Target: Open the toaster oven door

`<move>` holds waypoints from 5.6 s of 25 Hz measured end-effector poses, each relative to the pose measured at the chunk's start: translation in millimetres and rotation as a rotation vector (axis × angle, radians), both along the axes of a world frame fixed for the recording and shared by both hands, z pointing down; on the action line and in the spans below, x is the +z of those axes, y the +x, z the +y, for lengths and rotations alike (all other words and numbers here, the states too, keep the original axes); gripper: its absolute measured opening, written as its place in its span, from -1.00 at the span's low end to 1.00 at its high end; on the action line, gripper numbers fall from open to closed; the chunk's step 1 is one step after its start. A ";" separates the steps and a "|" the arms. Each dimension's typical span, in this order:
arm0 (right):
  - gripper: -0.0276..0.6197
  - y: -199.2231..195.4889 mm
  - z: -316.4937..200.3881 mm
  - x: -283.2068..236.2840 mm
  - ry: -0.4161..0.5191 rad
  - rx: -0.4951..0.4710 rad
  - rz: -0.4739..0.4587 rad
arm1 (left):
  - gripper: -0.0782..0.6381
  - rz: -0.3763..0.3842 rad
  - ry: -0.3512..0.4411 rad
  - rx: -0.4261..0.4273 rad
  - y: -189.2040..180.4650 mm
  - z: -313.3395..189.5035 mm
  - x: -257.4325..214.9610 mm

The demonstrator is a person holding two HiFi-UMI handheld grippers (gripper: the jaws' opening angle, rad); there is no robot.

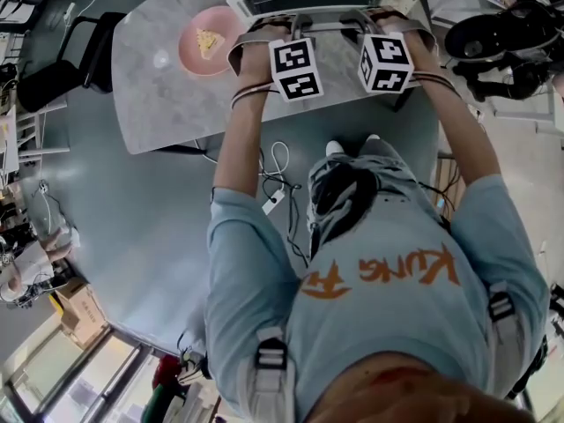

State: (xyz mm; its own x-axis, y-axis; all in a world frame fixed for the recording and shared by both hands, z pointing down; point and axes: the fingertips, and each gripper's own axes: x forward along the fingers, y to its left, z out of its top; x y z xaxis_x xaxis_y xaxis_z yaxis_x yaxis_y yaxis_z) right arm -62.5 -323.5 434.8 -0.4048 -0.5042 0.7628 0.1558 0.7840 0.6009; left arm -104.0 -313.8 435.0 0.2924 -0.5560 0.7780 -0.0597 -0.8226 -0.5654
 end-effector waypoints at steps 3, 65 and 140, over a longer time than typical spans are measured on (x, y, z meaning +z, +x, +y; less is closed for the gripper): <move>-0.65 3.3 12.2 -2.0 0.034 0.010 -0.015 | -0.37 0.018 0.032 -0.012 4.2 12.6 -1.9; -0.09 15.9 138.5 190.8 0.245 0.127 -0.060 | -0.11 -0.048 0.207 -0.112 10.7 136.4 185.5; -0.92 69.9 155.2 -66.7 0.141 0.645 -1.034 | -0.77 1.125 0.404 -0.931 8.9 176.8 -63.6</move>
State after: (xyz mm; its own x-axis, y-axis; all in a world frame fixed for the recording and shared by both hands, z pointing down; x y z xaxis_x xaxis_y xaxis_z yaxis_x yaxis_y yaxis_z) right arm 7.4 -168.3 368.0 -0.4331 -0.8883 0.1528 -0.8371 0.4593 0.2973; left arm -95.2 -137.0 371.4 0.0467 -0.9875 0.1503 -0.9976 -0.0540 -0.0444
